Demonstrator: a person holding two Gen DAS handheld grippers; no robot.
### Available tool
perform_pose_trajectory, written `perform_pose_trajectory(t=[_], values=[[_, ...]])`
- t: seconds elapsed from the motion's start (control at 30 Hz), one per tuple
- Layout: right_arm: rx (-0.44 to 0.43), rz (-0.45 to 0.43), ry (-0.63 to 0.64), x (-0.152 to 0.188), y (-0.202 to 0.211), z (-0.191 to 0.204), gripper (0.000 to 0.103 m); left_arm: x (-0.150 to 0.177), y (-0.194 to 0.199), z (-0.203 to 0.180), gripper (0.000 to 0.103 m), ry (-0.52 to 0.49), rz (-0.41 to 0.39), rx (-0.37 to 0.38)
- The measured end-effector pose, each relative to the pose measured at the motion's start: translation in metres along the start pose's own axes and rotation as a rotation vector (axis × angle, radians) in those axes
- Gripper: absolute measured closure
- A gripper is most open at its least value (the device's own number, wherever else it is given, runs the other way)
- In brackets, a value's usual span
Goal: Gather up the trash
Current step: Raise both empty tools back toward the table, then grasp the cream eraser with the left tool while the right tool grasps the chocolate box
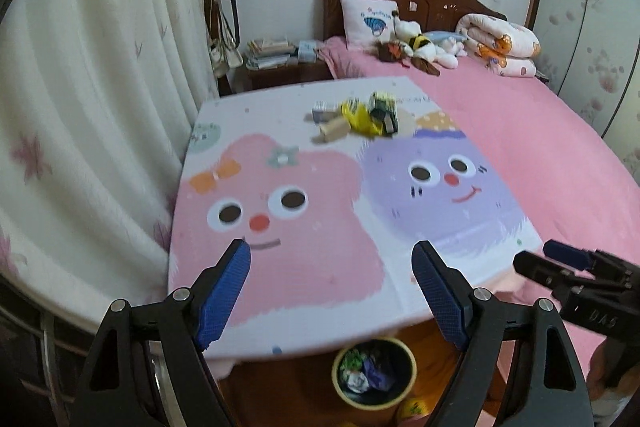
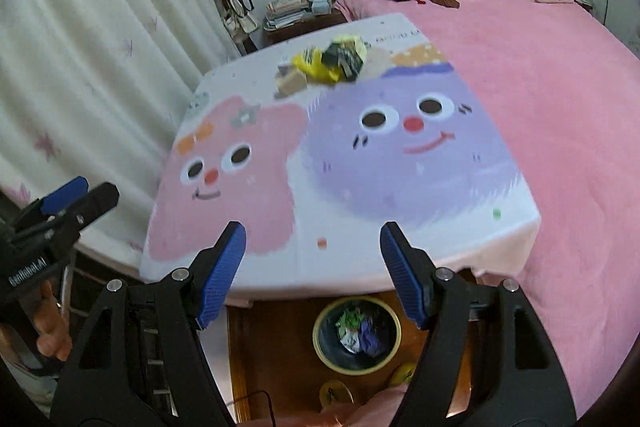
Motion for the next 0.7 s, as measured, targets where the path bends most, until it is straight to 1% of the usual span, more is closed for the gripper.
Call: perform_pose_trajectory(t=[0.13, 0.23, 0.3, 0.4, 0.47, 0.53, 0.6, 0.67, 0.7], values=[[-0.034, 0.012, -0.003, -0.042, -0.015, 0.001, 0.036, -0.034, -0.016, -0.001, 0.019, -0.025, -0.016, -0.018], [-0.063, 0.029, -0.006, -0.081, -0.043, -0.002, 0.036, -0.058, -0.036, 0.001, 0.019, -0.03, -0.016, -0.03], [-0.09, 0.044, -0.002, -0.108, -0.069, -0.005, 0.036, -0.076, -0.06, 0.008, 0.019, -0.021, -0.007, -0.056], [-0.116, 0.073, 0.011, -0.144, -0.111, -0.009, 0.036, -0.104, -0.105, 0.019, 0.019, -0.006, 0.023, -0.087], [-0.132, 0.117, 0.017, -0.172, -0.149, -0.012, 0.036, -0.121, -0.14, 0.026, 0.019, -0.003, 0.051, -0.114], [-0.152, 0.152, 0.017, -0.193, -0.181, -0.015, 0.036, -0.14, -0.182, 0.032, 0.019, -0.003, 0.084, -0.131], [-0.154, 0.179, 0.017, -0.218, -0.216, -0.018, 0.035, -0.157, -0.222, 0.036, 0.019, -0.008, 0.109, -0.131], [-0.159, 0.198, 0.009, -0.242, -0.251, -0.02, 0.028, -0.171, -0.267, 0.042, 0.019, -0.016, 0.137, -0.136], [-0.161, 0.208, 0.003, -0.249, -0.267, -0.02, 0.027, -0.176, -0.284, 0.043, 0.019, -0.019, 0.148, -0.133]])
Point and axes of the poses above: each gripper's, at about its wrist camera, not at the fingertips, and y roughly against the way its jaws point, z to its left, x to its underside, the point moved 8 cm from there along -y, roughly the way its jaws point, and after that the axes turned 12 degrees about x, right-handed, at the moved point
